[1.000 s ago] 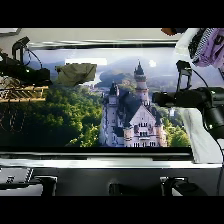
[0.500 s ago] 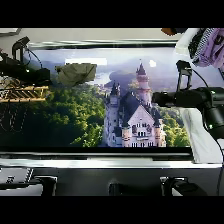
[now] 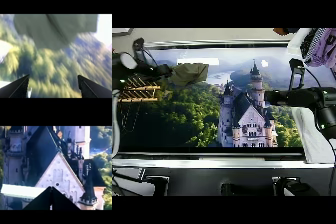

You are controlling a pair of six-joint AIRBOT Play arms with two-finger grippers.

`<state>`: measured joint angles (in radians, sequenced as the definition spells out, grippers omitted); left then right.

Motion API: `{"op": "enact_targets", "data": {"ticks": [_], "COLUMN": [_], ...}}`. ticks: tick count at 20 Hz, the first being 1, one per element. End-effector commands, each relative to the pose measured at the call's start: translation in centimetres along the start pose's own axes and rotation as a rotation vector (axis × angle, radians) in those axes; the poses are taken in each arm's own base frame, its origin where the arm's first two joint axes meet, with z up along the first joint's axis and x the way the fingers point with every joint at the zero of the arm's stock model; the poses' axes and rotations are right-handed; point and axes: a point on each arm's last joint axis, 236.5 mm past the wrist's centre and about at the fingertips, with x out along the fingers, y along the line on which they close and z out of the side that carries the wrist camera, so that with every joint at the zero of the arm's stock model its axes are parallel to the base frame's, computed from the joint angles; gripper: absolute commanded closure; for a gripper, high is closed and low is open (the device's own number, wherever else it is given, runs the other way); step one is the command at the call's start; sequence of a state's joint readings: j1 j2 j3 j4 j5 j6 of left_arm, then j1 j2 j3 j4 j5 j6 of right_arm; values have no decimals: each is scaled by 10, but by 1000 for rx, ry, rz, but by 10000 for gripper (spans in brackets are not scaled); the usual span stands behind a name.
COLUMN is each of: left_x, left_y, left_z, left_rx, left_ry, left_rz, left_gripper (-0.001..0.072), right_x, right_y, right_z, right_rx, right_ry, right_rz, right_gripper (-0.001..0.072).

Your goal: Fold the clothes and pants, and hang the long-sleeved shirts on hangers.

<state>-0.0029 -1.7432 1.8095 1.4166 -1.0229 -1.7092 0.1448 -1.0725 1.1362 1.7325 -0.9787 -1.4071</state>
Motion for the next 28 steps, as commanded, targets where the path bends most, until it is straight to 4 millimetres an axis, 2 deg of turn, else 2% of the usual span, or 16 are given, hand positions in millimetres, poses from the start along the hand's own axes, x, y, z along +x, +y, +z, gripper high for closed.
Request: {"op": "enact_targets", "data": {"ticks": [1, 2, 4, 7, 8, 9, 10, 11, 14, 16, 19, 21, 24, 26, 28], "left_x": [85, 102, 123, 139, 142, 143, 141, 136, 103, 71, 27, 5, -20, -32, -37], "left_y": [19, 23, 24, 23, 23, 23, 23, 21, 6, -39, -128, -188, -273, -314, -339], "left_z": [9, 10, 15, 20, 17, 14, 8, 3, -23, -56, -110, -160, -243, -293, -338], "left_rx": [-37, -41, -58, -96, -96, -95, -94, -92, -87, -9, 69, 162, 310, 352, 381], "left_ry": [-94, -120, -172, -208, -199, -185, -154, -121, 37, 198, 401, 537, 667, 720, 773], "left_rz": [13, 13, 0, -27, -26, -25, -22, -23, -47, -195, -430, -523, -580, -590, -585], "left_gripper": [-13, -13, -13, -13, 27, 240, 575, 688, 689, 689, 690, 690, 690, 690, 690], "right_x": [0, 0, 0, 0, 0, 0, 0, 0, 0, 0, -1, -3, -13, -26, -38], "right_y": [2, 3, 3, 3, 3, 3, 3, 4, 3, 2, -5, -13, -38, -53, -65], "right_z": [3, 4, 6, 6, 7, 9, 10, 11, 9, 4, -14, -31, -55, -59, -55], "right_rx": [3, 4, 3, 4, 4, 4, 4, 6, 12, 30, 56, 57, 82, 80, 62], "right_ry": [-12, -18, -24, -25, -30, -36, -42, -46, -40, -15, 58, 130, 225, 231, 205], "right_rz": [7, 9, 10, 10, 11, 12, 13, 14, 13, 7, -24, -63, -174, -244, -295], "right_gripper": [677, 678, 677, 678, 678, 678, 678, 678, 678, 678, 678, 678, 678, 678, 678]}}
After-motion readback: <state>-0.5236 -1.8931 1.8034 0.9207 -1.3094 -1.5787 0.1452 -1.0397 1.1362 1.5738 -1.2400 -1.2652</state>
